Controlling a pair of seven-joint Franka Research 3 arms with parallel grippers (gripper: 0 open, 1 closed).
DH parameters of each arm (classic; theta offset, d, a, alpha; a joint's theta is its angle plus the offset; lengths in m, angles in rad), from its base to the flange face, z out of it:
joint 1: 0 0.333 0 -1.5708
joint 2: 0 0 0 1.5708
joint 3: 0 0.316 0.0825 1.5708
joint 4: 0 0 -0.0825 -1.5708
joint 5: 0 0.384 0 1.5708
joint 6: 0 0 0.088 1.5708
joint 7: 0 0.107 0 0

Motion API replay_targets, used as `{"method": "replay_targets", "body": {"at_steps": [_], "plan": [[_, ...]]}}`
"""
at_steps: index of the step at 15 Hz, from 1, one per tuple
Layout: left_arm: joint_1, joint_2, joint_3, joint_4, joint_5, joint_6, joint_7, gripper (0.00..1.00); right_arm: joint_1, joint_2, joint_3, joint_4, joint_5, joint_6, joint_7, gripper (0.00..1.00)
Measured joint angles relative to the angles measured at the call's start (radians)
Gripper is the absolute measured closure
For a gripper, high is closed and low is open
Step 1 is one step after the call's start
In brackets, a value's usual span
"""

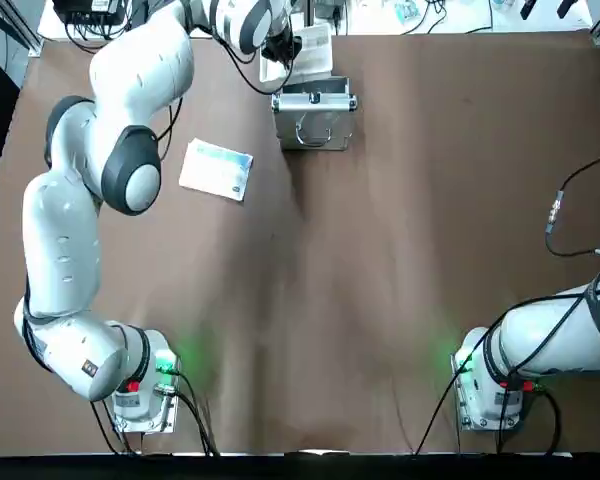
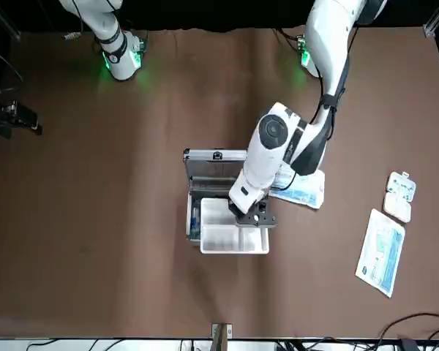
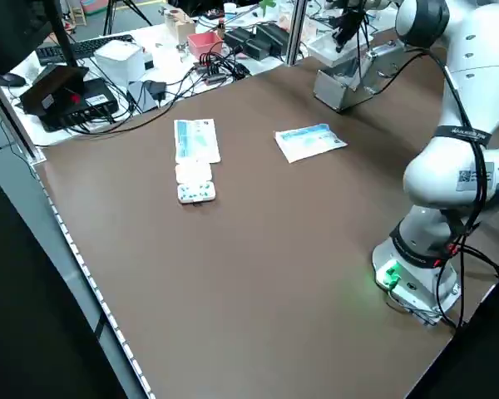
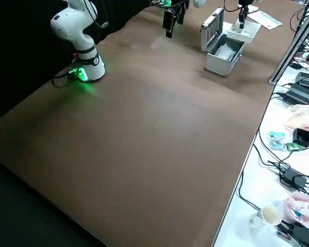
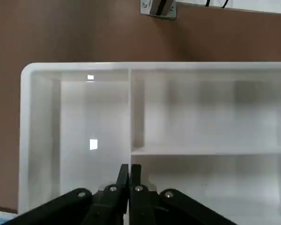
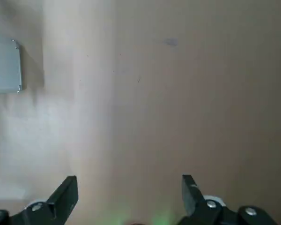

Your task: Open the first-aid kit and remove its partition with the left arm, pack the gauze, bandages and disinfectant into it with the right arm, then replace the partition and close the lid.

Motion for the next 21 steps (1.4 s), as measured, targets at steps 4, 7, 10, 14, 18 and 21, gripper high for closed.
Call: {"method": "replay_targets", "body": {"at_steps": [4, 7, 10, 14, 18, 21], "plan": [[-0.022, 0.0, 0.003, 0.001, 0.004, 0.0, -0.002, 0.97, 0.0, 0.0, -0.001, -0.004, 0.0, 0.001, -0.009, 0.02], [-0.036, 0.0, 0.005, 0.0, 0.004, -0.001, -0.002, 0.97, 0.0, 0.002, -0.001, -0.01, 0.0, 0.004, -0.015, 0.02], [-0.05, 0.005, 0.006, -0.006, 0.004, -0.001, -0.003, 0.97, -0.002, 0.002, -0.002, -0.01, 0.0, 0.012, -0.016, 0.02], [-0.054, 0.025, 0.006, -0.007, 0.004, -0.001, -0.003, 0.97, -0.005, 0.002, -0.005, -0.01, 0.0, 0.074, -0.016, 0.02], [-0.068, 0.046, 0.011, -0.006, 0.004, 0.009, -0.024, 0.97, -0.012, 0.002, -0.006, -0.012, 0.008, 0.075, -0.016, 0.02], [-0.087, 0.062, 0.023, -0.004, 0.004, 0.035, -0.045, 0.97, -0.015, 0.002, -0.007, -0.015, 0.008, 0.075, -0.016, 0.02]]}}
